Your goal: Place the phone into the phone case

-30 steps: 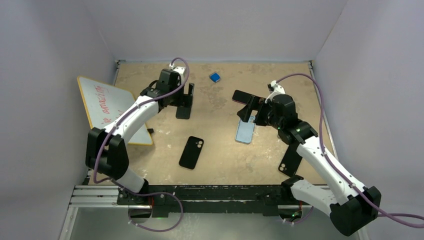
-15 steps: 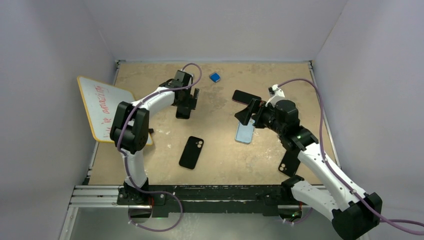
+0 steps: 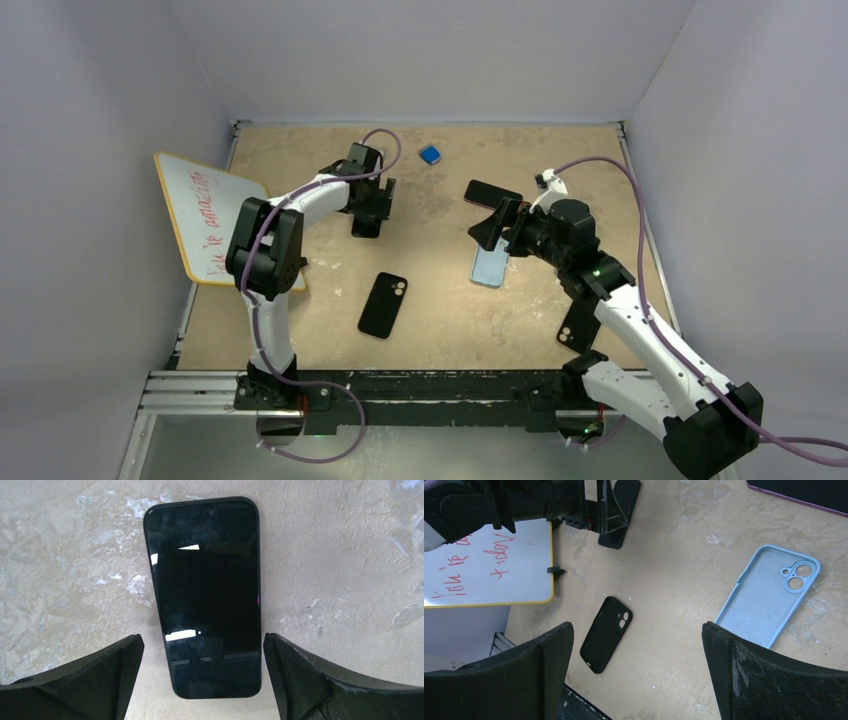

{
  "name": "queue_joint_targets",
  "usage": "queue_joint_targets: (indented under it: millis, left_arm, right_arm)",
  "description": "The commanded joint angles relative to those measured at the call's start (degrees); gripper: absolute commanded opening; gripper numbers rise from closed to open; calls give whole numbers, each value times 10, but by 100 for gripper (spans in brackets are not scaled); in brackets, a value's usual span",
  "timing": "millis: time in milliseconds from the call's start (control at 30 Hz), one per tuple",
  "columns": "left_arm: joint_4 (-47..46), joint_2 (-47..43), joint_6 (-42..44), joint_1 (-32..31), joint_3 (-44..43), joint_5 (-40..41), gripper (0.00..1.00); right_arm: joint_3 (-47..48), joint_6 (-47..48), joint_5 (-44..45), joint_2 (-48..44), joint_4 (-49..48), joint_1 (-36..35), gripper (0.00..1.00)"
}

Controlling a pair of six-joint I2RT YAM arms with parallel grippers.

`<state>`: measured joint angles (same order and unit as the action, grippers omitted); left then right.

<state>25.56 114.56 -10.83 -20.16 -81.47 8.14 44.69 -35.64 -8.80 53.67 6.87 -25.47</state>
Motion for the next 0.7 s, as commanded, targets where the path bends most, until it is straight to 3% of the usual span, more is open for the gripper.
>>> queue_joint_targets:
  millis: [0, 300, 667]
  left_arm:
    - [-22, 15, 6, 7, -1, -19, 95]
    - [1, 30, 3, 7, -5, -24, 88]
    - [11, -16, -25, 5, 52, -64, 64]
  right_arm:
    - [-8, 0, -12, -1, -25, 0, 99]
    - [-23, 1, -19, -7, -11, 0, 99]
    - [-50, -62, -22, 2, -22, 0, 97]
